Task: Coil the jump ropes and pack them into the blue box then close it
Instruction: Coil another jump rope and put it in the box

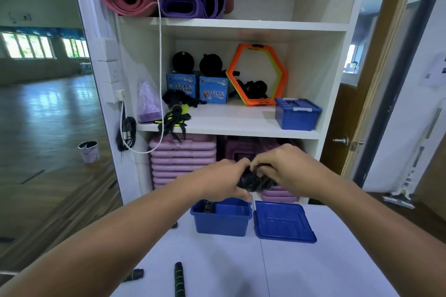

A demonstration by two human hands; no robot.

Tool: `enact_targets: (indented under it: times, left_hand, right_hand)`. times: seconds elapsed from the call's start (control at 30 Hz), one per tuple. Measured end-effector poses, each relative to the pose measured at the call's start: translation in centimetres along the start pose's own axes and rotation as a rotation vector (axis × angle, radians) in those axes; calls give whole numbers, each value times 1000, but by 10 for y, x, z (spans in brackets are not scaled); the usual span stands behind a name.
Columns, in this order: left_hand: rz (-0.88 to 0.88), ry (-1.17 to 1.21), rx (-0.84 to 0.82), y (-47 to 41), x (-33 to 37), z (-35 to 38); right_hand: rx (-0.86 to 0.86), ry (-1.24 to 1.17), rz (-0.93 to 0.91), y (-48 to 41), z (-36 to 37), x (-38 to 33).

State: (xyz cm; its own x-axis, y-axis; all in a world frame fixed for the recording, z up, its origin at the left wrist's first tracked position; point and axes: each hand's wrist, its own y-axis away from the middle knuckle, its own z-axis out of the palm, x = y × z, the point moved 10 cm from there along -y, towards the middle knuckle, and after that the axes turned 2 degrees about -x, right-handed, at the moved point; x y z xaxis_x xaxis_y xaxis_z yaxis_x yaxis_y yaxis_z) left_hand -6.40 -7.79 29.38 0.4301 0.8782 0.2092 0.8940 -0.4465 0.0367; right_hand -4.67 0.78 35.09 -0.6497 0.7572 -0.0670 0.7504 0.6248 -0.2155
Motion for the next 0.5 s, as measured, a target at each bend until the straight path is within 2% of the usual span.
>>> enact_targets:
  times: [0.13,0.27,0.37,0.5]
  left_hand:
    - [24,25,35,6,15,-4]
    - [6,129,73,13,13,-6]
    - [-18,192,133,15,4,-7]
    - [-60,498,351,17,-21,-20]
  right_hand:
    - [96,-312,109,-6,-9,27]
    - [-102,-607,248,0,33,52]
    - [-134,-817,318,7,55,52]
    - [-220,-1254,412,11,85,32]
